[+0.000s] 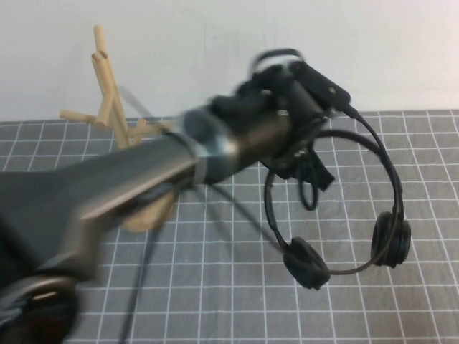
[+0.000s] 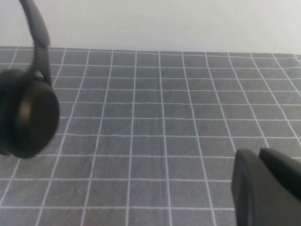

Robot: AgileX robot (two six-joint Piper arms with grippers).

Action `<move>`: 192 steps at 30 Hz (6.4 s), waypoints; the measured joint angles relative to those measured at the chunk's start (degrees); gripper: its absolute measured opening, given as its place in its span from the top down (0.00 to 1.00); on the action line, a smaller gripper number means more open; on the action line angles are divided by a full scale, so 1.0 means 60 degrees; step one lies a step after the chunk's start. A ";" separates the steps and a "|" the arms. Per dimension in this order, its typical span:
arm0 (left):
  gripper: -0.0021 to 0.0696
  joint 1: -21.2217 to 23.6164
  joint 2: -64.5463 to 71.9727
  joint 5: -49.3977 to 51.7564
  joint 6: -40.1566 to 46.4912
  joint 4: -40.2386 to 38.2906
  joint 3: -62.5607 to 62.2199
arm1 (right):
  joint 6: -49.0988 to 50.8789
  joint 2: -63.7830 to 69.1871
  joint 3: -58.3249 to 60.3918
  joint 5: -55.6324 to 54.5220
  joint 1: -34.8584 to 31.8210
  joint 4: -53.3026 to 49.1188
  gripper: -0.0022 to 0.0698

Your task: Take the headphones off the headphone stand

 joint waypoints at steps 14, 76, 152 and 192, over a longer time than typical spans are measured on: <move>0.91 0.0064 0.4131 0.2375 0.0881 -0.1048 -0.4625 | 0.0000 0.0000 0.0000 0.0000 0.0000 0.0000 0.98; 0.54 -0.0144 -0.1025 0.3816 0.1829 0.0326 -0.6024 | 0.0000 0.0000 0.0000 0.0000 0.0000 0.0014 0.98; 0.91 0.5962 -1.9467 -0.4730 0.0354 -0.3207 1.5799 | 0.0000 0.0019 0.0000 0.0016 0.0000 0.0014 0.98; 0.91 0.7395 -1.9483 -0.4705 0.1814 -0.4091 1.6686 | 0.0000 0.0019 0.0000 0.0016 0.0000 0.0014 0.98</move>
